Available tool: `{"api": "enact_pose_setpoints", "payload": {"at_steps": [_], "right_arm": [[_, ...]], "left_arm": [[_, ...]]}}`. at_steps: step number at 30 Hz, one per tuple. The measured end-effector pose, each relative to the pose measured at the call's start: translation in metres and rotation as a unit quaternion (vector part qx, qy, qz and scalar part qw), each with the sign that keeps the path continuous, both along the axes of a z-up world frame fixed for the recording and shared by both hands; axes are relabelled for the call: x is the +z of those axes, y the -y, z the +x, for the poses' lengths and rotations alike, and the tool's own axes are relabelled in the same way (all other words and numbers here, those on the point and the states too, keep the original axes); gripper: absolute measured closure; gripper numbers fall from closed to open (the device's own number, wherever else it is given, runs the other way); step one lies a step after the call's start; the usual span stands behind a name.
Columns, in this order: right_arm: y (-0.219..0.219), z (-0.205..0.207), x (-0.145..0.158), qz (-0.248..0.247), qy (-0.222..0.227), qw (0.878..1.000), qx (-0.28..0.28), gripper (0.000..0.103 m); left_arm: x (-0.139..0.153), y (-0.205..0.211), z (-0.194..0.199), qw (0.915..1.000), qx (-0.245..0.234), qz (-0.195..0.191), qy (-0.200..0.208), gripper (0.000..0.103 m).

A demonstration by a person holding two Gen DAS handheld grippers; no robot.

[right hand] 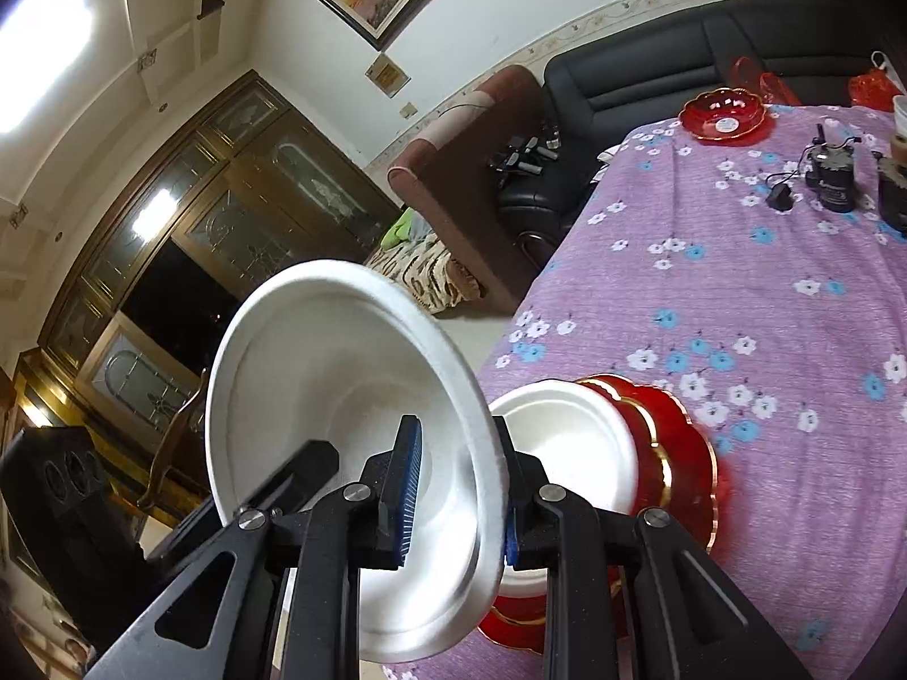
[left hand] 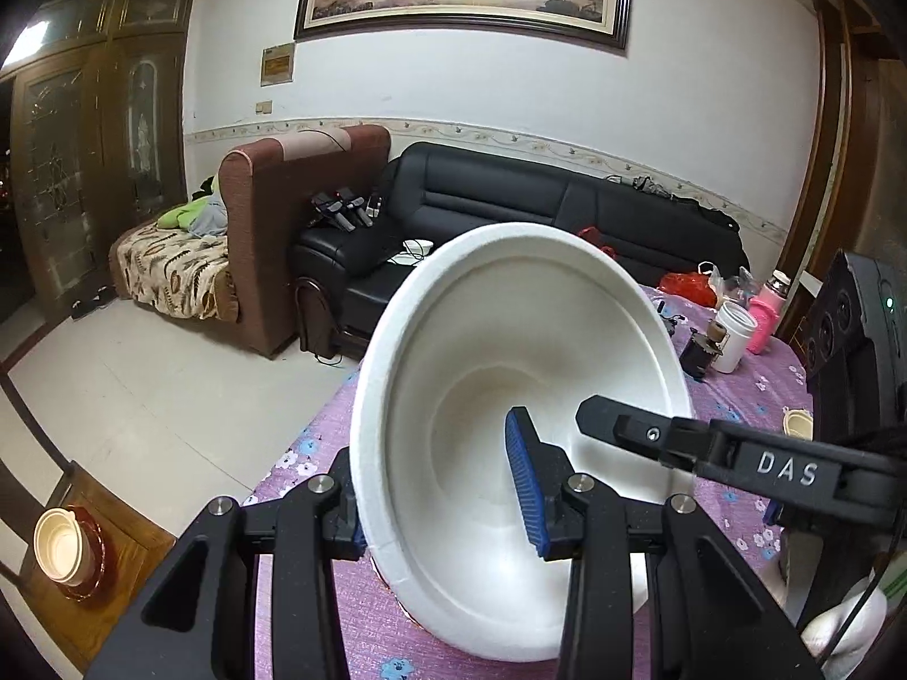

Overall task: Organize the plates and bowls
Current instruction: 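Lift the white bowl and carry it toward the red plate stack, then lower the white bowl onto the stacked bowl and open both grippers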

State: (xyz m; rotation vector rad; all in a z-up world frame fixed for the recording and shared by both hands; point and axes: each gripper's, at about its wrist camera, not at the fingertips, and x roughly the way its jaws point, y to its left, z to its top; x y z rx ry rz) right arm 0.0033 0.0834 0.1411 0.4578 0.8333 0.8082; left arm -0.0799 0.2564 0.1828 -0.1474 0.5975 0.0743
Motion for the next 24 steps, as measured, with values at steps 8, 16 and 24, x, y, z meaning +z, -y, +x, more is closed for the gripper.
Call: {"api": "enact_pose_setpoints", "payload": {"at_steps": [8,16,24], "right_arm": [[0.005,-0.009,-0.007,-0.020,-0.007,0.999,-0.050,0.077],[0.012,-0.019,-0.010,-0.065,-0.011,0.990,-0.126,0.077],[-0.005,-0.011,0.002,-0.144,-0.002,0.981,-0.129,0.077]], "left_arm": [[-0.008,0.008,0.005,0.9983,-0.057,0.003,-0.016,0.065],[-0.011,0.013,0.034,0.9913,-0.124,0.005,-0.045,0.063],[-0.039,-0.010,0.086,0.9841,-0.123,-0.050,-0.118,0.063]]}}
